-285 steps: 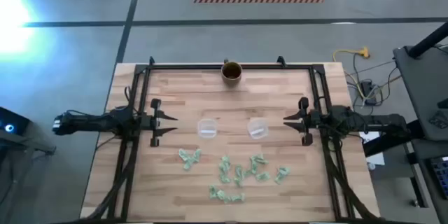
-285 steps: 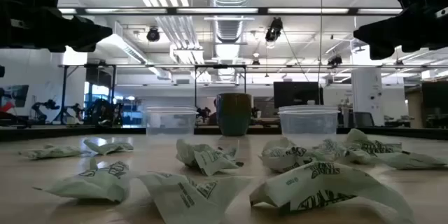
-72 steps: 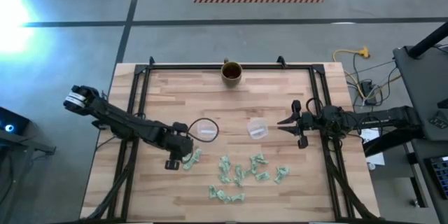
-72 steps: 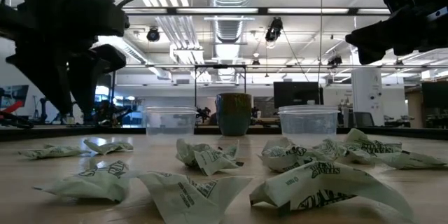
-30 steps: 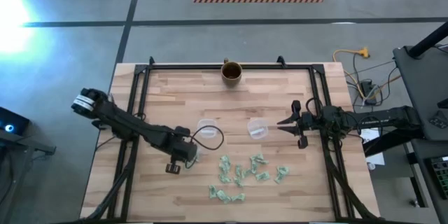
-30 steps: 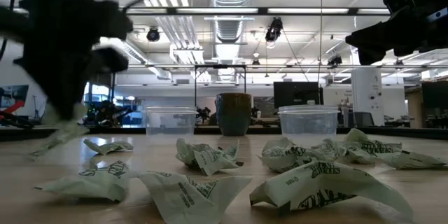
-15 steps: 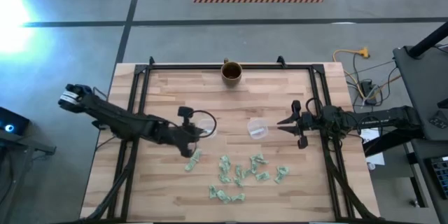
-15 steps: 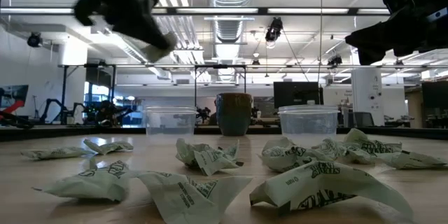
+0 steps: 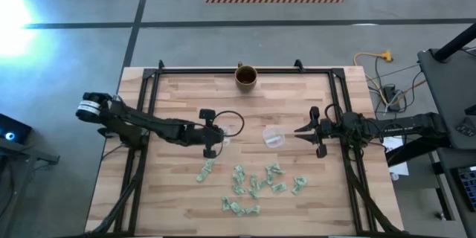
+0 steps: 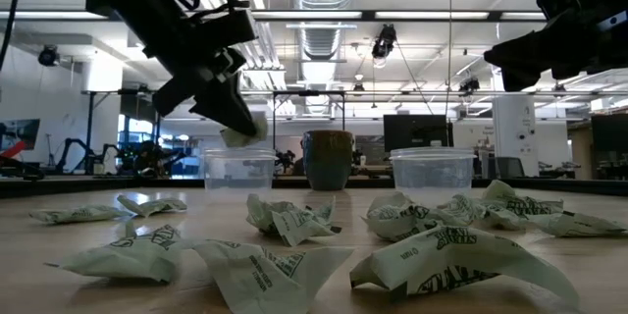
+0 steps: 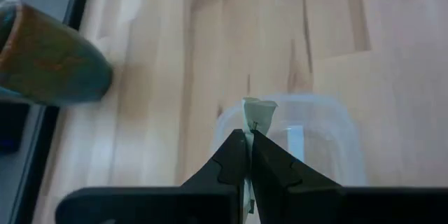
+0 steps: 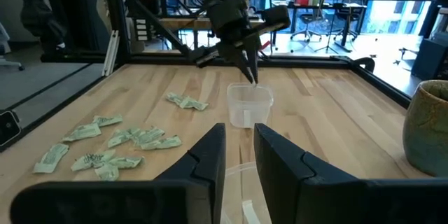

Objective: Pick and place Stevia / Truvia into bins
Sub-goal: Put the white stevia packet into the left transparent container, then put the white stevia packet into the right transparent container, then put the white stevia packet into the left transparent container

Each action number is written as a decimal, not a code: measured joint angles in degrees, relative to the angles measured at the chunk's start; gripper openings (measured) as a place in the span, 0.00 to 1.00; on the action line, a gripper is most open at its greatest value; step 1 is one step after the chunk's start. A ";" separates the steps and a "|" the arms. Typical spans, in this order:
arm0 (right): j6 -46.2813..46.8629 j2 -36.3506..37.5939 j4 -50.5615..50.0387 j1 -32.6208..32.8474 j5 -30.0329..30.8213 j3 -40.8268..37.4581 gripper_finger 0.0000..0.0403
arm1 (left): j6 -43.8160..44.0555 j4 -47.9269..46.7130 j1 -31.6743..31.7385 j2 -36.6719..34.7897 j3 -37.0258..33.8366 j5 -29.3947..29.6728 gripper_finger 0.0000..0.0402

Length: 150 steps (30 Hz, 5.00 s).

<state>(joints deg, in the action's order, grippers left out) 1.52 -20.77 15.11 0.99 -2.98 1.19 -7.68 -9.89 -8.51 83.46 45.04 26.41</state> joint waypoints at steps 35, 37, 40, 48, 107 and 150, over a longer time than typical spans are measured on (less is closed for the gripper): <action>3.73 -24.63 -16.03 19.10 7.93 18.87 0.17 | 7.35 -1.90 -11.27 -16.26 -3.23 0.41 0.29; 5.14 -29.11 -17.24 21.46 9.10 21.71 0.17 | 7.82 -2.00 -11.47 -16.11 -4.44 1.21 0.29; 7.42 -35.85 -17.85 25.11 11.55 25.38 0.17 | 8.56 -1.98 -11.47 -16.12 -5.06 1.46 0.29; 16.17 -52.08 -17.94 31.52 19.52 30.73 0.17 | 8.43 -3.19 -11.94 -18.83 -5.01 1.42 0.29; 25.97 -73.27 -12.25 32.98 28.67 33.18 0.05 | 10.31 -2.57 -14.64 -20.87 -6.17 2.61 0.29; 11.76 -57.21 -24.30 13.55 37.55 35.41 0.16 | 10.29 -1.07 -14.64 -20.91 -7.00 2.56 0.29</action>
<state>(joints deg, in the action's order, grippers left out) 13.28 -77.97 -9.19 14.55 34.57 36.60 2.61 -10.96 -23.16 62.54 38.04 28.97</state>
